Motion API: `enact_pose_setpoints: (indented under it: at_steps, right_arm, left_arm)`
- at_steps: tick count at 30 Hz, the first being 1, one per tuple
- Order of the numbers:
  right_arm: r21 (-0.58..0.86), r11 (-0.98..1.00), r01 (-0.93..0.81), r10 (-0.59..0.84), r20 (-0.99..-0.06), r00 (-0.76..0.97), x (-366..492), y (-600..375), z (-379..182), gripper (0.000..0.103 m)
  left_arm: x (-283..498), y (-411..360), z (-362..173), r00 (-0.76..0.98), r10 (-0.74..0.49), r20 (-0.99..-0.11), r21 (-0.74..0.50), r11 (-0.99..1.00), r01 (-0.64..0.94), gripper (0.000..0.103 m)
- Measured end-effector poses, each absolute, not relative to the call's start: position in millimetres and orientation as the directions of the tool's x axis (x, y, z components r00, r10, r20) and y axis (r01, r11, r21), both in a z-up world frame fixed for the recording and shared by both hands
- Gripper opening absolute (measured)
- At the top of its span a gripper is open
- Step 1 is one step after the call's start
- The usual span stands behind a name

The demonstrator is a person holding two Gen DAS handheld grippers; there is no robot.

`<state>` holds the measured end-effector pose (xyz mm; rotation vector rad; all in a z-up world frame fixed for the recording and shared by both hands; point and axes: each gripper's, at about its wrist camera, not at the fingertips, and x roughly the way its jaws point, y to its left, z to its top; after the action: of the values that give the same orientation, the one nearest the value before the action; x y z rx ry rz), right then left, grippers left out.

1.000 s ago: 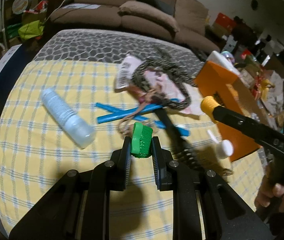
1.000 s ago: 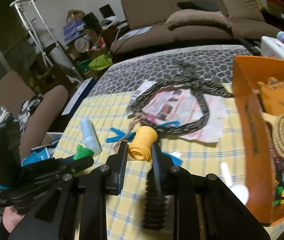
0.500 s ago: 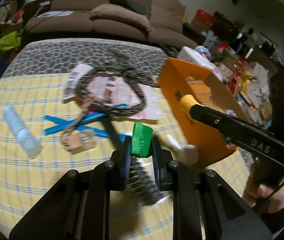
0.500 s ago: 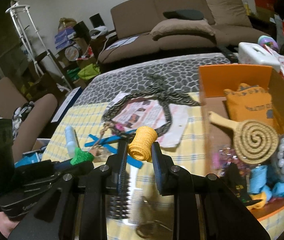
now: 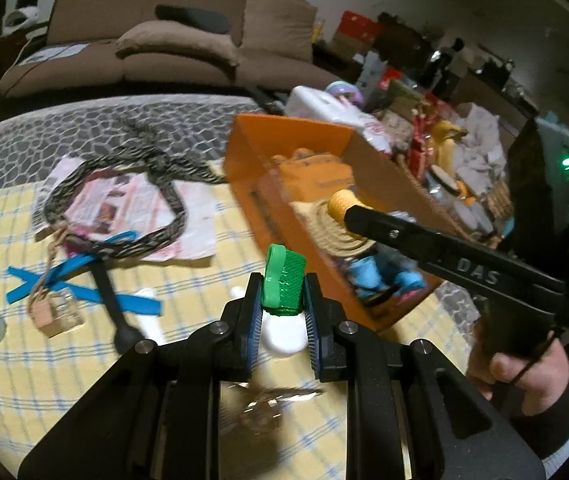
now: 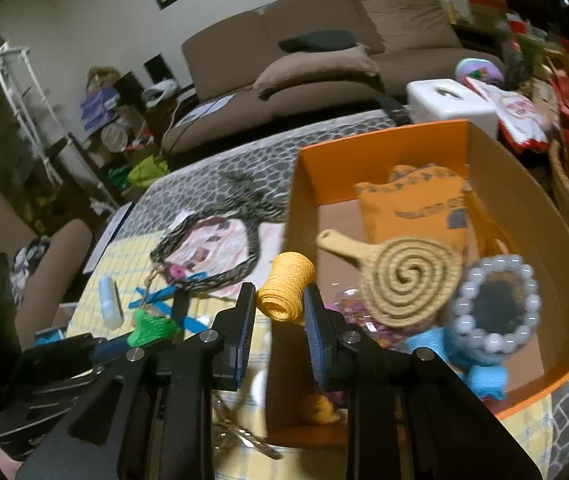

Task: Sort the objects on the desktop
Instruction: 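Lower both rollers into the box and open both tools, then withdraw both tools from the box back over the table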

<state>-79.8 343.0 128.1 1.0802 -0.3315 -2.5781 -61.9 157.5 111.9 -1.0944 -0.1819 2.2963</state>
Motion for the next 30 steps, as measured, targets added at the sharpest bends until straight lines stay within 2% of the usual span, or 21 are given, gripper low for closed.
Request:
enact_pose_setpoints:
  at_steps: [9, 17, 20, 25, 30]
  right_arm:
    - [0.376, -0.919, 0.123, -0.356, -0.650, -0.671, -75, 386, 121, 0.024]
    - [0.404, -0.913, 0.065, -0.340, -0.660, -0.670, -73, 405, 113, 0.027]
    - [0.410, -0.911, 0.054, -0.335, -0.656, -0.677, -72, 412, 112, 0.028]
    - [0.415, -0.909, 0.040, -0.328, -0.650, -0.686, -72, 416, 113, 0.034]
    - [0.412, -0.910, 0.038, -0.323, -0.649, -0.689, -73, 417, 114, 0.044]
  left_arm:
    - [-63, 208, 116, -0.476, 0.593, -0.650, -0.353, -0.790, -0.502, 0.018]
    - [-80, 236, 106, -0.480, 0.580, -0.657, -0.352, -0.800, -0.485, 0.020]
    - [-88, 234, 102, -0.473, 0.592, -0.652, -0.388, -0.797, -0.462, 0.032]
    - [-94, 222, 102, -0.483, 0.593, -0.644, -0.413, -0.801, -0.433, 0.036]
    - [-94, 203, 109, -0.510, 0.596, -0.620, -0.436, -0.802, -0.407, 0.052]
